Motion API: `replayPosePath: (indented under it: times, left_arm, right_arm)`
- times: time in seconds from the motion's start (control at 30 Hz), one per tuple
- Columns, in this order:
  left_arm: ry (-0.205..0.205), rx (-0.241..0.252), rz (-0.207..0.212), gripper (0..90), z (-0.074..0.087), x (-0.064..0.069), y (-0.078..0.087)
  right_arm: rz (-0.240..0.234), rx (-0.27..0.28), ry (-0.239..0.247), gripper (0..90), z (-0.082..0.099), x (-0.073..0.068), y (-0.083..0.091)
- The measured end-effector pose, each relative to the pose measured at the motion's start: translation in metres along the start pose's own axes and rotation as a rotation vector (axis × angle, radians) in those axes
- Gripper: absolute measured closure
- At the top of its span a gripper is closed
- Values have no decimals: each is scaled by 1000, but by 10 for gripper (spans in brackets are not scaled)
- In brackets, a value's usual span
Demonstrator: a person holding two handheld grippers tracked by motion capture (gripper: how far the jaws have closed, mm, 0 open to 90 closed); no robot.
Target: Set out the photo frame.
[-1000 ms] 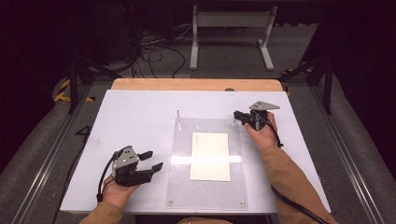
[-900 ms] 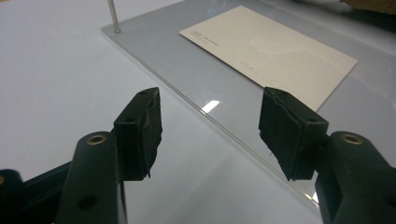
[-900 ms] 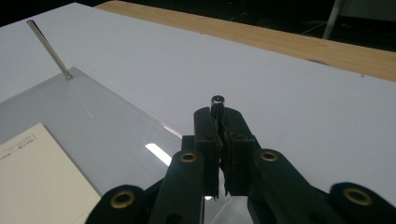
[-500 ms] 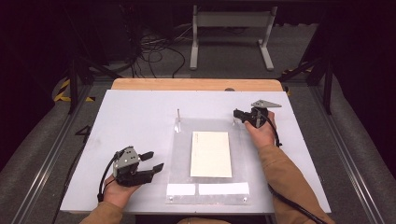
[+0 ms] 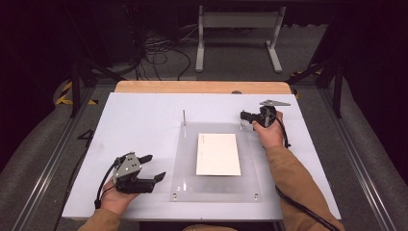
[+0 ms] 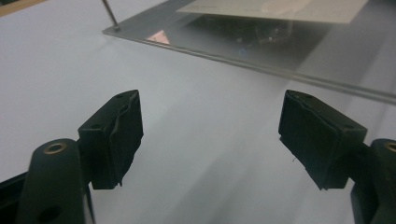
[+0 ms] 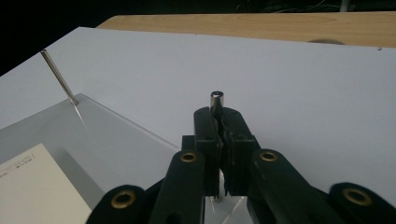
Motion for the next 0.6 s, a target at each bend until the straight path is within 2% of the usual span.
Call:
replayPosePath:
  times: [0.1, 0.23, 0.33, 0.37, 0.4, 0.43, 0.47, 0.53, 0.6]
  left_arm:
    - [-13, 6, 16, 184, 0, 2, -2]
    - [-78, 7, 17, 162, -1, 8, -5]
    - [-117, 8, 9, 130, -3, 12, -9]
    - [-117, 8, 9, 121, -3, 12, -9]
    - [-166, 26, -15, 108, -7, 18, -11]
    - [-184, 35, -18, 100, -10, 20, -12]
    - [-184, 35, -18, 94, -10, 20, -12]
    - [-230, 71, -24, 90, -17, 27, -14]
    - [-254, 89, -14, 85, -21, 30, -17]
  right_arm:
    - [-2, -3, -6, 860, -1, 1, 0]
    - [-7, -12, -24, 860, -2, 2, -1]
    - [-16, -12, -37, 860, -2, 3, -1]
    - [-20, -11, -41, 859, -2, 3, -1]
    - [-19, -14, -43, 860, -3, 3, -2]
    - [-16, -15, -42, 859, -3, 3, -2]
    - [-16, -15, -42, 859, -3, 3, -2]
    - [-15, -18, -46, 859, -3, 3, -2]
    - [-12, -20, -49, 859, -3, 3, -2]
Point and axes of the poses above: each handheld gripper's, and its own axes: y roughly backward along the jaws, z roughly out of its underside, x roughly to its right, the point moved 2 cm from there along -y, roughly forward along the jaws, and after that the axes turned 4 degrees about -x, right-handed, at the moved point
